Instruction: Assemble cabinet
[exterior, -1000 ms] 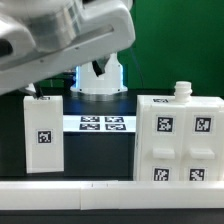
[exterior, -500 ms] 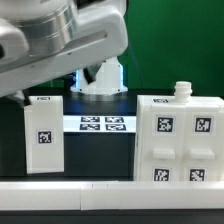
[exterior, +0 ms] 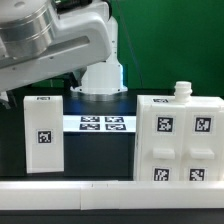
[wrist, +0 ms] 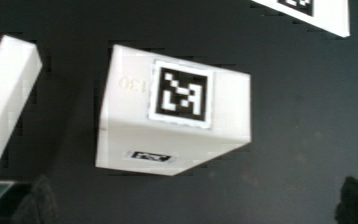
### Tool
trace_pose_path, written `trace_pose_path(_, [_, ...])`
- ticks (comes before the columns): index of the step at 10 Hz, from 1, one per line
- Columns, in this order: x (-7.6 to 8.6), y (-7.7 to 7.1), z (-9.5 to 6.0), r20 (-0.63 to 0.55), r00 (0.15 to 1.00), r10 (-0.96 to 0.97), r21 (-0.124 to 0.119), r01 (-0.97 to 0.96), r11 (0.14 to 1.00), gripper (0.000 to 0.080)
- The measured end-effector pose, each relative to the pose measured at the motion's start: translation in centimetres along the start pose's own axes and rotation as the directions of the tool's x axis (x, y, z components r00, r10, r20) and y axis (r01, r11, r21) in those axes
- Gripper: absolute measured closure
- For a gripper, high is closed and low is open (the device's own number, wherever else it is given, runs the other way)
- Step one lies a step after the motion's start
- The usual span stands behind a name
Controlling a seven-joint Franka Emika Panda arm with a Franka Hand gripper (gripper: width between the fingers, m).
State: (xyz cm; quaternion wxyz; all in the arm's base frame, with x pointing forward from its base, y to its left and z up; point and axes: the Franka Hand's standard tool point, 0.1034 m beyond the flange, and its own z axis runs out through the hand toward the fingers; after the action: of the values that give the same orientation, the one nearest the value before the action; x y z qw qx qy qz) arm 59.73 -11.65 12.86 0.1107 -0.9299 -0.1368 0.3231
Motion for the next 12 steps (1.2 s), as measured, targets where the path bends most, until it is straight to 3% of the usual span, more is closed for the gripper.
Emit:
trace_pose_path(2, [0.3,1.2,1.2,0.018,1.0,0.023,-0.002,-0.023,1.0,0.0004])
trace_pose_path(4, [1.2,0.6,3.2,0.046,0.965,0.259,-0.018,-0.258,0.966,0.0004])
trace_pose_path(5, [1.4,0.5,4.4,0.062,0.969,0.238,0.079,-0.242,0.967,0.0004])
trace_pose_path(6, [1.3,1.1,4.3,0.052,0.968,0.245,0.09,-0.248,0.964,0.0004])
trace_pose_path(8, [1.5,0.7,4.5,0.054,0.972,0.231,0.088,-0.235,0.968,0.0004])
trace_pose_path(9, [0.9,0.9,5.3,0.1,0.964,0.247,0.079,-0.255,0.964,0.0004])
trace_pose_path(10, [0.5,0.9,5.9,0.134,0.954,0.268,0.033,-0.275,0.961,0.0004])
trace_pose_path(11, [0.3,0.1,6.3,0.173,0.939,0.296,0.002,-0.301,0.954,0.0004])
trace_pose_path(12, [0.7,-0.4,6.6,0.171,0.943,0.286,0.027,-0.294,0.955,0.0004])
